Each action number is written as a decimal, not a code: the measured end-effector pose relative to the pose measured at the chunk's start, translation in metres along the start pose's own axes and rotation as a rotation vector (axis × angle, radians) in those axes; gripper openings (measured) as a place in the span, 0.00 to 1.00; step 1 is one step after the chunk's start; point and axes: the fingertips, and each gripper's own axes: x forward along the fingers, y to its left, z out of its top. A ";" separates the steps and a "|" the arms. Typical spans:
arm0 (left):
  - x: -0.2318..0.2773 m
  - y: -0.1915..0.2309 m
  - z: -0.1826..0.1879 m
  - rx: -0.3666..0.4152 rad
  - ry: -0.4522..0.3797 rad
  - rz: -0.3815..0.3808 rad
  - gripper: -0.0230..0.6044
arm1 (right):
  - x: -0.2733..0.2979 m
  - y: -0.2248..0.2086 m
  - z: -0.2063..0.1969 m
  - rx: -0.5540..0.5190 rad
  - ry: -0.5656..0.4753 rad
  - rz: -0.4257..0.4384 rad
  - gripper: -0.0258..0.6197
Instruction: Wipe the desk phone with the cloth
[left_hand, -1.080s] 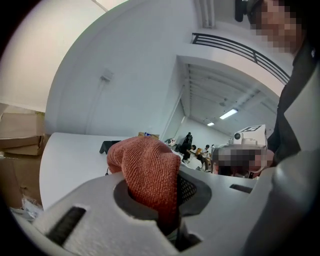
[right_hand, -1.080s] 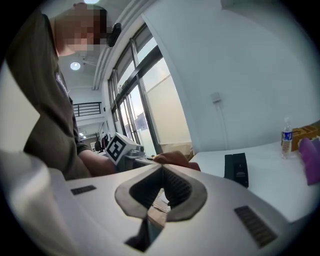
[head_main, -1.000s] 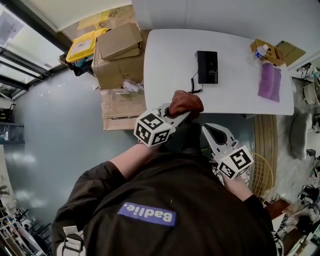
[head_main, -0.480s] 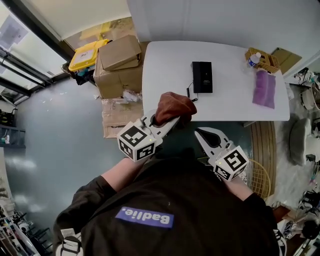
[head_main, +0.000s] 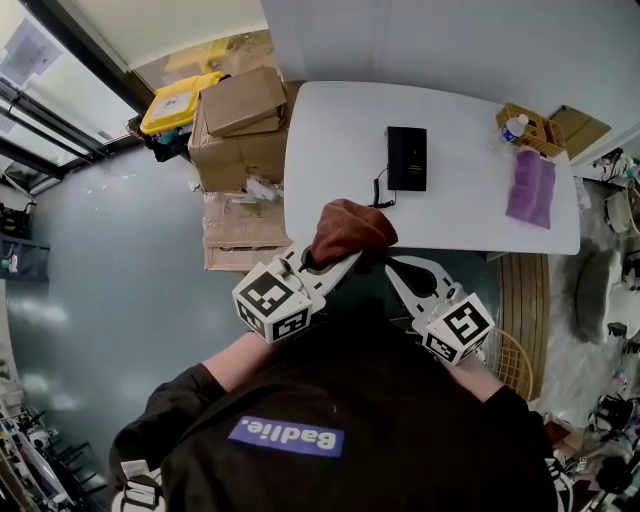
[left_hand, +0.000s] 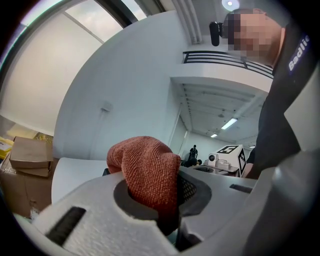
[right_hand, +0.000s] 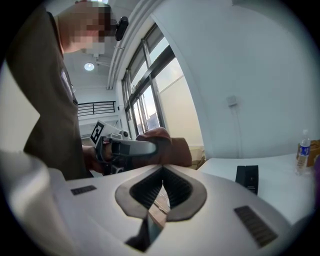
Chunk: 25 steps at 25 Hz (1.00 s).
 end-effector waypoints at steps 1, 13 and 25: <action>0.000 -0.001 -0.001 0.001 -0.001 0.001 0.11 | 0.000 0.000 -0.001 0.000 0.001 0.003 0.09; -0.005 -0.010 -0.007 0.018 0.001 0.013 0.11 | -0.007 0.009 -0.001 -0.010 -0.010 0.002 0.09; -0.005 -0.018 -0.009 0.023 0.000 0.009 0.11 | -0.016 0.011 0.000 -0.017 -0.023 -0.013 0.09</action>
